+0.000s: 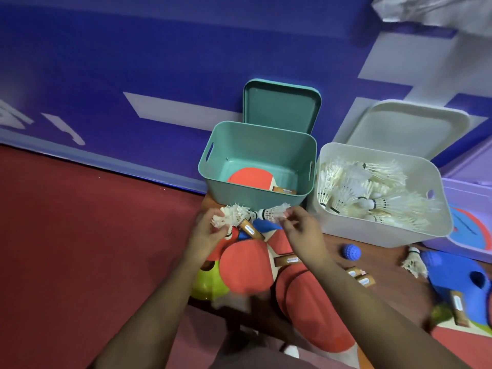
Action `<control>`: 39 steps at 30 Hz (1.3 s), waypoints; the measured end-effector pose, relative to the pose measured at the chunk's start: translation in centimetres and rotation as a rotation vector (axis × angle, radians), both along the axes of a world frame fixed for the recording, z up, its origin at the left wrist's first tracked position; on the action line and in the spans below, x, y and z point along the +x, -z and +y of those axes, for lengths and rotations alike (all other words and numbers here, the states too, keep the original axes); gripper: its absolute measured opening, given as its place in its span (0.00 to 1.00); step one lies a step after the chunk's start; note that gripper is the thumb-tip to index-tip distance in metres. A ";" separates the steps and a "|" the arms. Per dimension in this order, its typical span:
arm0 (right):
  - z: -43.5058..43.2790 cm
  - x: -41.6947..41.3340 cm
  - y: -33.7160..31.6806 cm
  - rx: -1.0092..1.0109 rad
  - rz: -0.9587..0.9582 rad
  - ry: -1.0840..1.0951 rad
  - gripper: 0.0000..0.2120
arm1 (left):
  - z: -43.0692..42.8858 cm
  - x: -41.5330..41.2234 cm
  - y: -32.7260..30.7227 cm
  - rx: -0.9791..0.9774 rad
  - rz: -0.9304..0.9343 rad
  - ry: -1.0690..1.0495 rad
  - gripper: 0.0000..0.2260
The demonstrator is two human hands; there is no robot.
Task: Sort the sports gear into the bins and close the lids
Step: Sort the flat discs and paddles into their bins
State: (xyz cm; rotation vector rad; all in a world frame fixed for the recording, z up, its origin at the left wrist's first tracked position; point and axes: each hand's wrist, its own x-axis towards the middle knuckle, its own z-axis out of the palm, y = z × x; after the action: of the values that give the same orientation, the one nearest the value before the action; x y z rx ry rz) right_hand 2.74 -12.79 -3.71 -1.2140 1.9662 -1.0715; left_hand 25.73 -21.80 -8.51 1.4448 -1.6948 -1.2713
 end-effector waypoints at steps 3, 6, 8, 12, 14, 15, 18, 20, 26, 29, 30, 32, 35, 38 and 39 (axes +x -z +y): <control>0.4 0.4 -2.1 -0.018 -0.103 -0.101 0.08 | 2.1 -0.5 -1.5 0.026 0.041 0.064 0.31; 1.2 0.9 -3.1 -0.002 -0.057 -0.228 0.11 | 4.0 -0.9 -2.6 -0.010 0.018 0.132 0.29; 1.6 1.4 -3.0 0.049 -0.021 -0.312 0.10 | 4.8 -0.8 -3.0 -0.064 -0.048 0.199 0.27; 2.7 3.2 -2.8 0.094 -0.127 -0.397 0.03 | 6.9 -1.1 -3.7 0.077 0.048 0.288 0.26; 2.7 4.1 -2.4 0.087 -0.145 -0.387 0.03 | 7.1 -0.8 -3.4 0.133 0.094 0.304 0.29; 2.5 4.5 -2.4 0.082 -0.144 -0.389 0.03 | 6.9 -0.5 -3.3 0.155 0.109 0.300 0.30; 1.4 5.3 -2.9 0.064 -0.175 -0.344 0.02 | 5.8 0.5 -3.1 0.204 0.126 0.258 0.29; 0.2 5.6 -2.9 0.026 -0.173 -0.224 0.05 | 4.5 1.5 -2.6 0.243 0.157 0.189 0.30; -5.1 6.1 2.1 0.289 0.239 -0.044 0.10 | -1.6 6.3 0.1 0.260 0.133 0.133 0.29; -7.7 7.7 4.8 0.371 0.323 0.015 0.16 | -4.7 8.0 1.3 0.292 0.106 0.161 0.24; -8.5 8.2 5.6 0.397 0.350 0.043 0.19 | -5.6 8.3 1.6 0.295 0.090 0.185 0.25; -9.8 9.2 7.1 0.474 0.427 0.081 0.22 | -7.0 8.8 2.4 0.312 0.066 0.233 0.24; -10.5 9.9 8.3 0.549 0.504 0.112 0.18 | -8.3 9.0 3.6 0.323 0.020 0.271 0.25; -10.6 10.1 8.6 0.525 0.531 0.149 0.10 | -9.1 9.2 4.4 0.340 -0.015 0.303 0.25; -10.5 10.2 8.7 0.483 0.529 0.176 0.09 | -9.3 9.2 4.7 0.348 -0.028 0.314 0.26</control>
State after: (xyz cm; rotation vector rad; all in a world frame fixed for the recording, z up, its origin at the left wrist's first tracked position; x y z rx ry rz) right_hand 12.93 -23.31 -12.36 -1.1354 2.5733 -0.3100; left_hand 34.97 -31.11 -13.25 1.4246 -1.8385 -1.7974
